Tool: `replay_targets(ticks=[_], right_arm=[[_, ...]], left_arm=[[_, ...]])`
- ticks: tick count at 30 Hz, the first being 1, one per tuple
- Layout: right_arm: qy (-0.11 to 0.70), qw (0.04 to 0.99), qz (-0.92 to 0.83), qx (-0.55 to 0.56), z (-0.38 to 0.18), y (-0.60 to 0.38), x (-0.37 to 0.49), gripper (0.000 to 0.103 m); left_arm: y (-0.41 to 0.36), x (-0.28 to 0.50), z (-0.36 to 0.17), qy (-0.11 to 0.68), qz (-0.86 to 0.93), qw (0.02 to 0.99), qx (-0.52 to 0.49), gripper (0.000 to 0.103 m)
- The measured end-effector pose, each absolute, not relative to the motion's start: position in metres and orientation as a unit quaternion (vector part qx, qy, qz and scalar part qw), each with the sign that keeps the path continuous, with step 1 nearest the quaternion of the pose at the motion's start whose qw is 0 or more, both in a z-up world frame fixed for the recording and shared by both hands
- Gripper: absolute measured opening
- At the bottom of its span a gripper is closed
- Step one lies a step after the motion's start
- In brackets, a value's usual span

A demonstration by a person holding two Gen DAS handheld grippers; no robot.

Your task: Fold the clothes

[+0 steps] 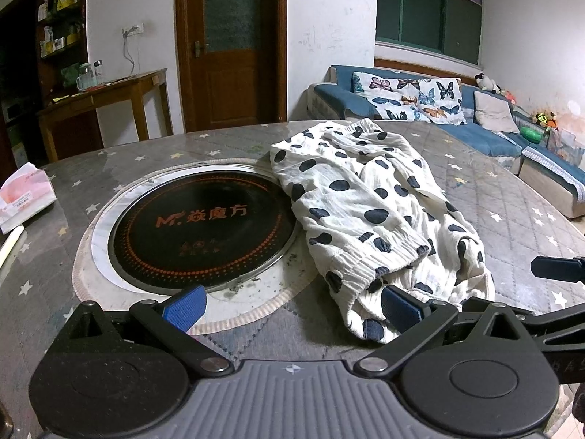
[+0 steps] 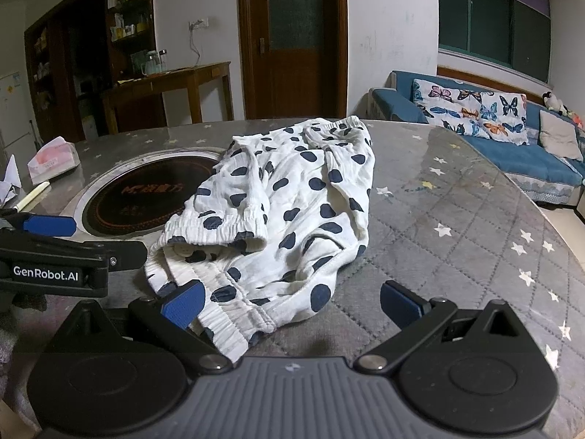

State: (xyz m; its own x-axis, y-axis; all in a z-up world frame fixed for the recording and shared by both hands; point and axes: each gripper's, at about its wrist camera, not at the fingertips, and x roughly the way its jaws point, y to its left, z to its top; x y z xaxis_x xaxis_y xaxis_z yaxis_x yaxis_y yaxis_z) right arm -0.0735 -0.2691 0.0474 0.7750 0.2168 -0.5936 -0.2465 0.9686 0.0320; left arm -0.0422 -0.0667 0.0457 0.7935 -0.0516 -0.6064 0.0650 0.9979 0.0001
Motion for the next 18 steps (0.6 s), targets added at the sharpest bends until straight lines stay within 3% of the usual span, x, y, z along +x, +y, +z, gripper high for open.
replay_targets(ticks=[18], right_arm=[[0.327, 0.938, 0.117, -0.013, 0.042, -0.275, -0.053, 0.103]], left_arm=[[-0.071, -0.018, 0.051, 0.316, -0.039, 0.948, 0.014, 0.103]])
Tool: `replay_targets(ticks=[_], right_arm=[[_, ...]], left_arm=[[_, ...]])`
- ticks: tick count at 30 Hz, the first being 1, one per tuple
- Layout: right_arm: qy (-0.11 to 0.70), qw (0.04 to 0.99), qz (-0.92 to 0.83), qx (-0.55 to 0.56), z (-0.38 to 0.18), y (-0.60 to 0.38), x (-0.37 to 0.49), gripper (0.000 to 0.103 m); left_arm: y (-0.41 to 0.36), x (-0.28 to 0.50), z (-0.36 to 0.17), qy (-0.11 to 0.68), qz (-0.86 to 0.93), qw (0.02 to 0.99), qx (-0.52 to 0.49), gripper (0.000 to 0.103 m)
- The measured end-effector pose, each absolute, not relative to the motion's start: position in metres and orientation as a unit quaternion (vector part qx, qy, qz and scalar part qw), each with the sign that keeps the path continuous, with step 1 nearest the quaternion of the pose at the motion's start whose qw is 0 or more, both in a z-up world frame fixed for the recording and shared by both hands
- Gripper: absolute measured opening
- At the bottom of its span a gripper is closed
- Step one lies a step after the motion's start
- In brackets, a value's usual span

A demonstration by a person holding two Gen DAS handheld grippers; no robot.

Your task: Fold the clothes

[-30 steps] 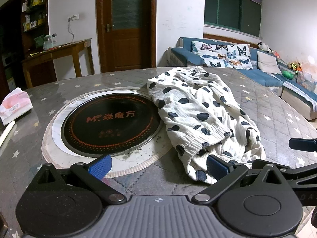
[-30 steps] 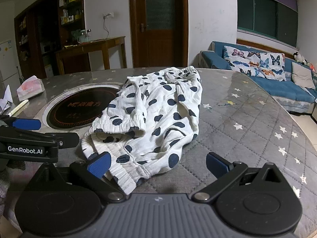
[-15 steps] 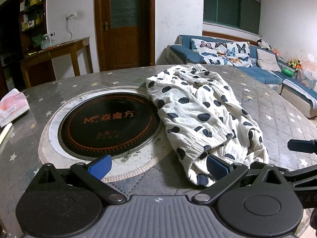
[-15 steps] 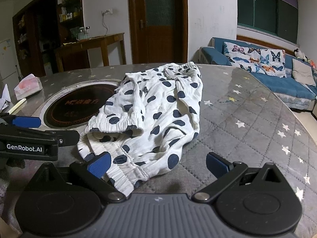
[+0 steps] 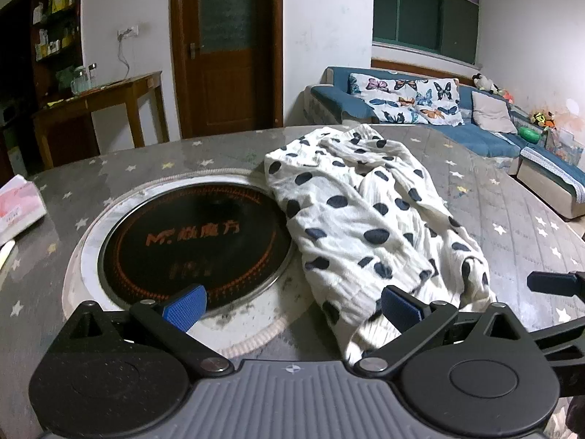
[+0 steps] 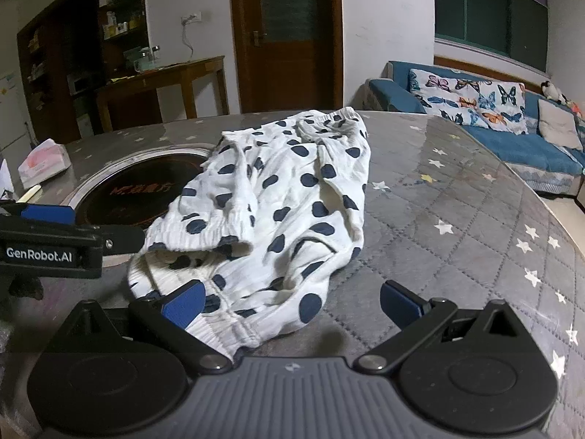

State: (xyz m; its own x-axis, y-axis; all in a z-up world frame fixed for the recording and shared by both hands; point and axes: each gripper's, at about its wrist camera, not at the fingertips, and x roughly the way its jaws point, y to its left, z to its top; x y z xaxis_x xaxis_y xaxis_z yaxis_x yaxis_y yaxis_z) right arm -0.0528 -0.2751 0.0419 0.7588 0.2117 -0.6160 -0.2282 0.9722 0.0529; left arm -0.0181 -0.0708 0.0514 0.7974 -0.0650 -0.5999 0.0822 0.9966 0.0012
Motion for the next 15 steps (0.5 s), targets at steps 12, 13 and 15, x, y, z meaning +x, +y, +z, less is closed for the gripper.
replay_targets(ticks=[12, 13, 15], right_arm=[[0.356, 0.929, 0.099, 0.029, 0.031, -0.297, -0.024, 0.084], [0.358, 0.928, 0.099, 0.036, 0.03, -0.299, -0.021, 0.081], [0.363, 0.925, 0.103, 0.044, 0.028, -0.301, -0.017, 0.076]], left_arm=[[-0.114, 0.011, 0.062, 0.3, -0.11, 0.946, 0.049, 0.098], [-0.117, 0.016, 0.062, 0.303, -0.114, 0.945, 0.048, 0.097], [-0.124, 0.028, 0.062, 0.31, -0.118, 0.942, 0.047, 0.092]])
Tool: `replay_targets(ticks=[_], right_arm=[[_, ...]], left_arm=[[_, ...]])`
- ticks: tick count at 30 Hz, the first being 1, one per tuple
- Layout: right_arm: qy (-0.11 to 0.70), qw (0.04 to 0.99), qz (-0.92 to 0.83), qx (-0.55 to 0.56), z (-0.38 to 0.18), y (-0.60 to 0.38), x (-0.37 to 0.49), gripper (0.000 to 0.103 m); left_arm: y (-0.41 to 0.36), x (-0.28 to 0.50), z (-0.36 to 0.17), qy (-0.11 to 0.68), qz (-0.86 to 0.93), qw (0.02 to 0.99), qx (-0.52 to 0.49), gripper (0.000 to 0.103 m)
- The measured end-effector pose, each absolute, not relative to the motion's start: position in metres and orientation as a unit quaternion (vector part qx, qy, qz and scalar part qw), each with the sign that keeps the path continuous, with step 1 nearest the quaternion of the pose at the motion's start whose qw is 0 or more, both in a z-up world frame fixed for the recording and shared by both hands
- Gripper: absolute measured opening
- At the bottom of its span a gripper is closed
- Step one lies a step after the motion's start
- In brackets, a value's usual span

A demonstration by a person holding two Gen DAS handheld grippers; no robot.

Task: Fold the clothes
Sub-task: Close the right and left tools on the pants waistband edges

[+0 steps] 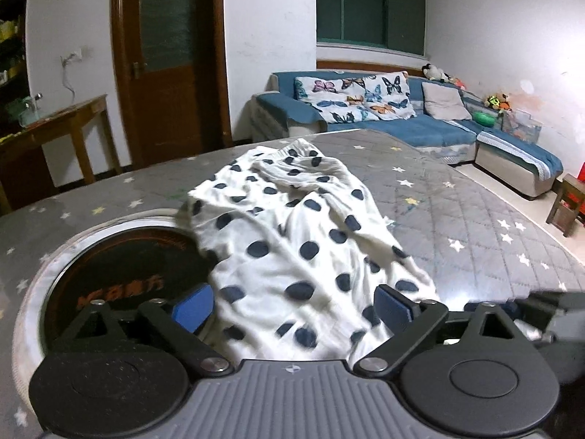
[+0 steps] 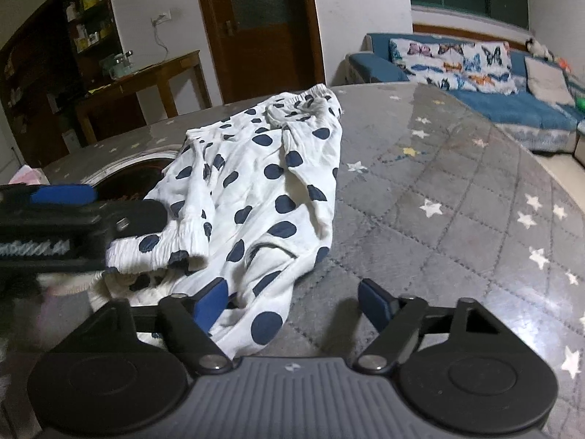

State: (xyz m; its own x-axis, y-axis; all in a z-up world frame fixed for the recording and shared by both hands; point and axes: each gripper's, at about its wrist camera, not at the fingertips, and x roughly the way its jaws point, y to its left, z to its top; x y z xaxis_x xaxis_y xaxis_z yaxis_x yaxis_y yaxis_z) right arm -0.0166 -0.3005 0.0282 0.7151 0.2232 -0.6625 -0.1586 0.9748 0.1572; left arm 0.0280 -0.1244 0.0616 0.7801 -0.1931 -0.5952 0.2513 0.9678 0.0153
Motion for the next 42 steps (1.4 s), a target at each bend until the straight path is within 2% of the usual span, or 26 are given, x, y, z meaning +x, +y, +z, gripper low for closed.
replay_targets(ticks=[1, 3, 5, 7, 9, 11, 12, 13, 14, 15, 16, 19, 23, 27, 31, 34, 36, 39, 42], right_arm=[[0.365, 0.924, 0.105, 0.047, 0.027, -0.301, -0.015, 0.075], [0.365, 0.923, 0.109, 0.048, 0.027, -0.3, -0.013, 0.073], [0.365, 0.922, 0.118, 0.049, 0.026, -0.298, -0.013, 0.066], [0.366, 0.921, 0.125, 0.052, 0.026, -0.297, -0.013, 0.061], [0.367, 0.919, 0.13, 0.054, 0.026, -0.296, -0.014, 0.055], [0.368, 0.918, 0.136, 0.058, 0.027, -0.296, -0.014, 0.035], [0.37, 0.916, 0.14, 0.064, 0.026, -0.297, -0.014, 0.03], [0.371, 0.915, 0.142, 0.069, 0.026, -0.299, -0.013, 0.02], [0.372, 0.914, 0.143, 0.073, 0.025, -0.3, -0.013, 0.014], [0.373, 0.913, 0.145, 0.077, 0.025, -0.301, -0.013, 0.013], [0.373, 0.913, 0.146, 0.081, 0.025, -0.303, -0.013, 0.01], [0.366, 0.916, 0.144, 0.081, 0.028, -0.307, -0.016, 0.007], [0.359, 0.919, 0.14, 0.084, 0.037, -0.315, -0.02, 0.006], [0.361, 0.919, 0.135, 0.083, 0.038, -0.314, -0.02, 0.006], [0.368, 0.916, 0.135, 0.087, 0.034, -0.31, -0.022, 0.016], [0.371, 0.914, 0.138, 0.089, 0.033, -0.31, -0.025, 0.018], [0.372, 0.913, 0.14, 0.091, 0.033, -0.31, -0.026, 0.021], [0.376, 0.911, 0.143, 0.092, 0.032, -0.31, -0.029, 0.025], [0.38, 0.908, 0.147, 0.094, 0.029, -0.308, -0.033, 0.025]], left_arm=[[-0.128, 0.034, 0.061, 0.315, -0.118, 0.941, 0.047, 0.091], [-0.133, 0.048, 0.056, 0.332, -0.111, 0.936, 0.046, 0.081], [-0.133, 0.059, 0.05, 0.352, -0.106, 0.929, 0.038, 0.073], [-0.133, 0.071, 0.044, 0.371, -0.101, 0.923, 0.029, 0.056], [-0.127, 0.074, 0.039, 0.384, -0.103, 0.918, 0.016, 0.034], [-0.12, 0.075, 0.037, 0.389, -0.108, 0.915, 0.002, 0.021], [-0.115, 0.074, 0.037, 0.388, -0.111, 0.915, -0.005, 0.013], [-0.111, 0.074, 0.038, 0.386, -0.112, 0.915, -0.01, 0.009], [-0.105, 0.072, 0.04, 0.384, -0.114, 0.916, -0.019, 0.006], [-0.099, 0.071, 0.042, 0.383, -0.115, 0.916, -0.028, 0.002], [-0.093, 0.069, 0.044, 0.38, -0.112, 0.918, -0.033, 0.002], [-0.075, 0.062, 0.05, 0.373, -0.101, 0.921, -0.05, 0.0], [-0.046, 0.05, 0.058, 0.369, -0.083, 0.922, -0.082, 0.0], [-0.05, 0.044, 0.068, 0.361, -0.106, 0.923, -0.078, 0.001], [-0.08, 0.043, 0.072, 0.362, -0.15, 0.918, -0.058, 0.004], [-0.104, 0.049, 0.068, 0.373, -0.157, 0.913, -0.042, 0.024], [-0.116, 0.056, 0.064, 0.38, -0.148, 0.913, -0.035, 0.046], [-0.13, 0.069, 0.058, 0.392, -0.132, 0.91, -0.027, 0.052], [-0.137, 0.081, 0.048, 0.411, -0.115, 0.904, -0.026, 0.052]])
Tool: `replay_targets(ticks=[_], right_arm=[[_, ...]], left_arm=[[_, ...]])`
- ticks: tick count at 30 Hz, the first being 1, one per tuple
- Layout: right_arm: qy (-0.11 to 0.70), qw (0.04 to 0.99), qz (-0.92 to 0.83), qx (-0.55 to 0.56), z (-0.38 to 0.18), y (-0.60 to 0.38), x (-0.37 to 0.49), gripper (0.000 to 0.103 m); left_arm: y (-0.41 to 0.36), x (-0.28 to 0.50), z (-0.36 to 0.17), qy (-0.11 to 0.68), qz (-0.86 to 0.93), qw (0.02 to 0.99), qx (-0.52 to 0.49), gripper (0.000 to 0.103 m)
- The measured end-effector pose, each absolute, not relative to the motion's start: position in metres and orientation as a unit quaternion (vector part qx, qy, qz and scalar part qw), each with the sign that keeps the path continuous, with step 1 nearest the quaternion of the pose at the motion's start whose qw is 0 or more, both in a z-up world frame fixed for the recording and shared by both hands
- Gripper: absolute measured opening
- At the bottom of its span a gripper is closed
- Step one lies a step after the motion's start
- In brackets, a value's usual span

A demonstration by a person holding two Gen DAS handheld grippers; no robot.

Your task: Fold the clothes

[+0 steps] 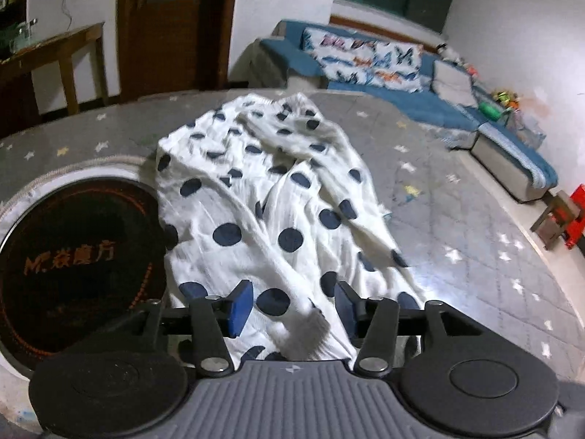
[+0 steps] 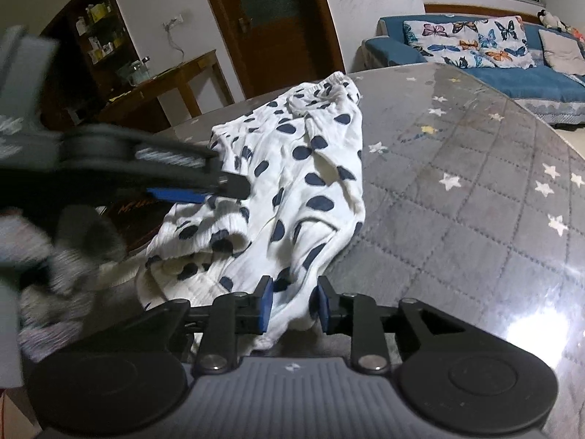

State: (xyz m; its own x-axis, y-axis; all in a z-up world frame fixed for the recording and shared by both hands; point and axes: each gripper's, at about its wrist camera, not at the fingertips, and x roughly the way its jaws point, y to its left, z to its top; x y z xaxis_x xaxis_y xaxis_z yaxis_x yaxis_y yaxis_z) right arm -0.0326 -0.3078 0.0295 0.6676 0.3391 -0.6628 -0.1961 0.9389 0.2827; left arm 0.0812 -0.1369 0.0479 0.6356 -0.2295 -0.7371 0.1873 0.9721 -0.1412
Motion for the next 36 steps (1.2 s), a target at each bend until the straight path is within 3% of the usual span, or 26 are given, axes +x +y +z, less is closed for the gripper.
replay_targets(ticks=[2, 3, 6, 7, 9, 22, 30, 36], right_arm=[[0.38, 0.908, 0.149, 0.092, 0.028, -0.305, -0.035, 0.025], [0.379, 0.909, 0.151, 0.09, 0.028, -0.304, -0.036, 0.025], [0.378, 0.907, 0.159, 0.09, 0.028, -0.303, -0.037, 0.019], [0.378, 0.907, 0.161, 0.092, 0.028, -0.303, -0.037, 0.011], [0.374, 0.908, 0.162, 0.094, 0.029, -0.305, -0.038, 0.008], [0.346, 0.917, 0.183, 0.075, 0.065, -0.325, -0.058, 0.004], [0.401, 0.89, 0.211, 0.043, 0.07, -0.333, -0.094, 0.005], [0.432, 0.877, 0.209, -0.007, 0.079, -0.34, -0.108, 0.016]], left_arm=[[-0.138, 0.086, 0.041, 0.42, -0.107, 0.901, -0.018, 0.048], [-0.138, 0.088, 0.038, 0.424, -0.103, 0.9, -0.014, 0.034], [-0.126, 0.087, 0.036, 0.423, -0.113, 0.899, -0.034, 0.01], [-0.119, 0.086, 0.038, 0.421, -0.115, 0.899, -0.043, 0.008], [-0.105, 0.082, 0.043, 0.414, -0.117, 0.901, -0.058, 0.005], [0.002, 0.007, 0.067, 0.385, -0.087, 0.908, -0.142, 0.002], [0.029, -0.079, 0.06, 0.419, -0.119, 0.887, -0.154, 0.002], [0.038, -0.104, 0.064, 0.434, -0.139, 0.879, -0.14, 0.005]])
